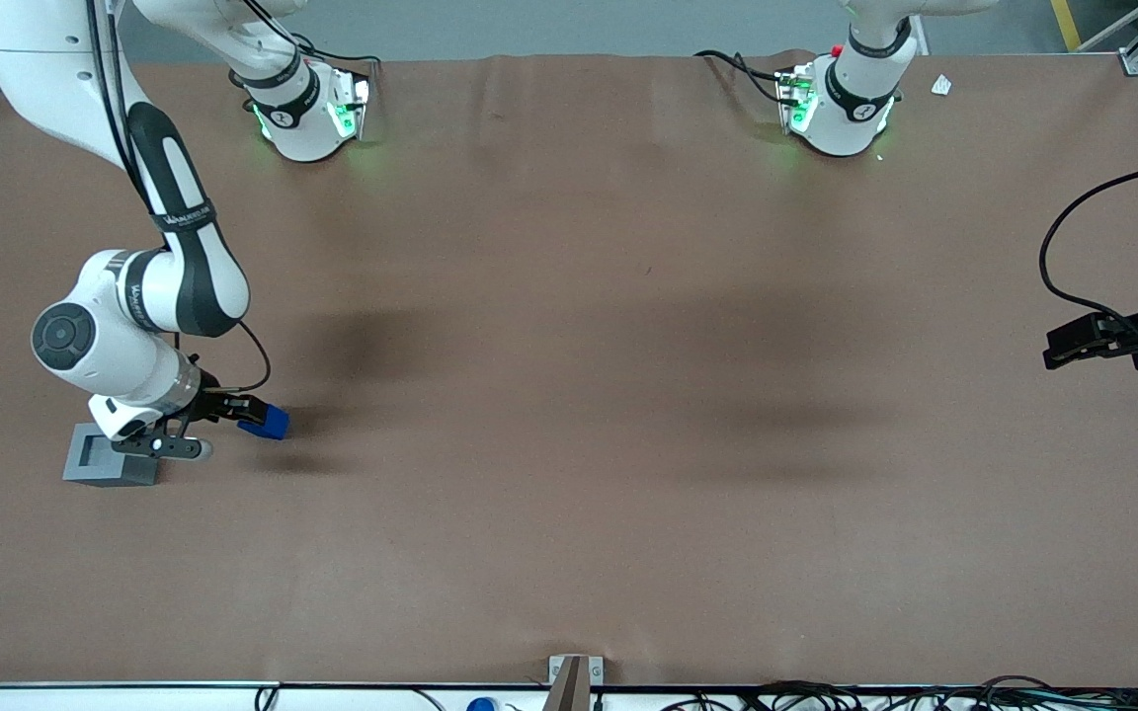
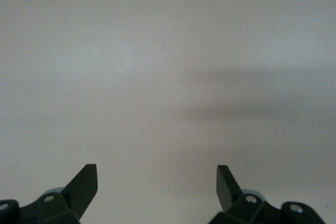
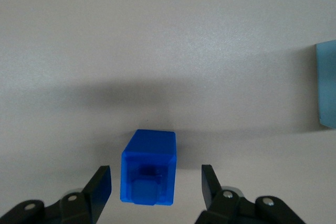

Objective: Insert blue part into gray base with right arm
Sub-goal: 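Lower the open right gripper around the blue block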

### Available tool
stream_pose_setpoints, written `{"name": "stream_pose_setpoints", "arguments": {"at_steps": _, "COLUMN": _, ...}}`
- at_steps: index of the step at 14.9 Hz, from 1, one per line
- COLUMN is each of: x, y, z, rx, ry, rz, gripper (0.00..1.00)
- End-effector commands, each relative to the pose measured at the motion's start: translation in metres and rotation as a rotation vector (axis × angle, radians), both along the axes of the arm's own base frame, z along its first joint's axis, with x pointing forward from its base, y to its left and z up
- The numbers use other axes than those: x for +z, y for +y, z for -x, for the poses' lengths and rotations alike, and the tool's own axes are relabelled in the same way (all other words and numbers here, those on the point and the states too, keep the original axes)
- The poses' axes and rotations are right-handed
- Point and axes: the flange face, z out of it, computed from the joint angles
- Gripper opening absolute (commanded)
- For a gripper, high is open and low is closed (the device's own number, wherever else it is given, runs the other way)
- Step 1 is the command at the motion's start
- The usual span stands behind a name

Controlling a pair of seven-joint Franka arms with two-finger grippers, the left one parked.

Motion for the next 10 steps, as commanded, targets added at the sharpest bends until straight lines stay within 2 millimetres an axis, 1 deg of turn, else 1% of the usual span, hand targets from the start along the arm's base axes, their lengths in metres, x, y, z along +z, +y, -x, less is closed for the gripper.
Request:
{"name": "stream_pose_setpoints", "arguments": {"at_steps": 1, "x": -0.007, "y": 0.004, "z": 0.002, "rx": -0.018, "ry": -0.001, "rz": -0.013, "gripper": 0.77}}
{"name": "stream_pose_setpoints", "arguments": {"at_steps": 6, "x": -0.017, "y": 0.009, "z": 0.003, "rx": -0.043, "ry": 0.002, "rz": -0.034, "gripper": 0.75}}
{"name": "stream_pose_setpoints", "arguments": {"at_steps": 8, "x": -0.024, "y": 0.008, "z": 0.004, "rx": -0.045, "ry": 0.017, "rz": -0.032, "gripper": 0.70}}
{"name": "stream_pose_setpoints", "arguments": {"at_steps": 10, "x": -0.027, "y": 0.007, "z": 0.005, "rx": -0.048, "ry": 0.027, "rz": -0.031, "gripper": 0.62}}
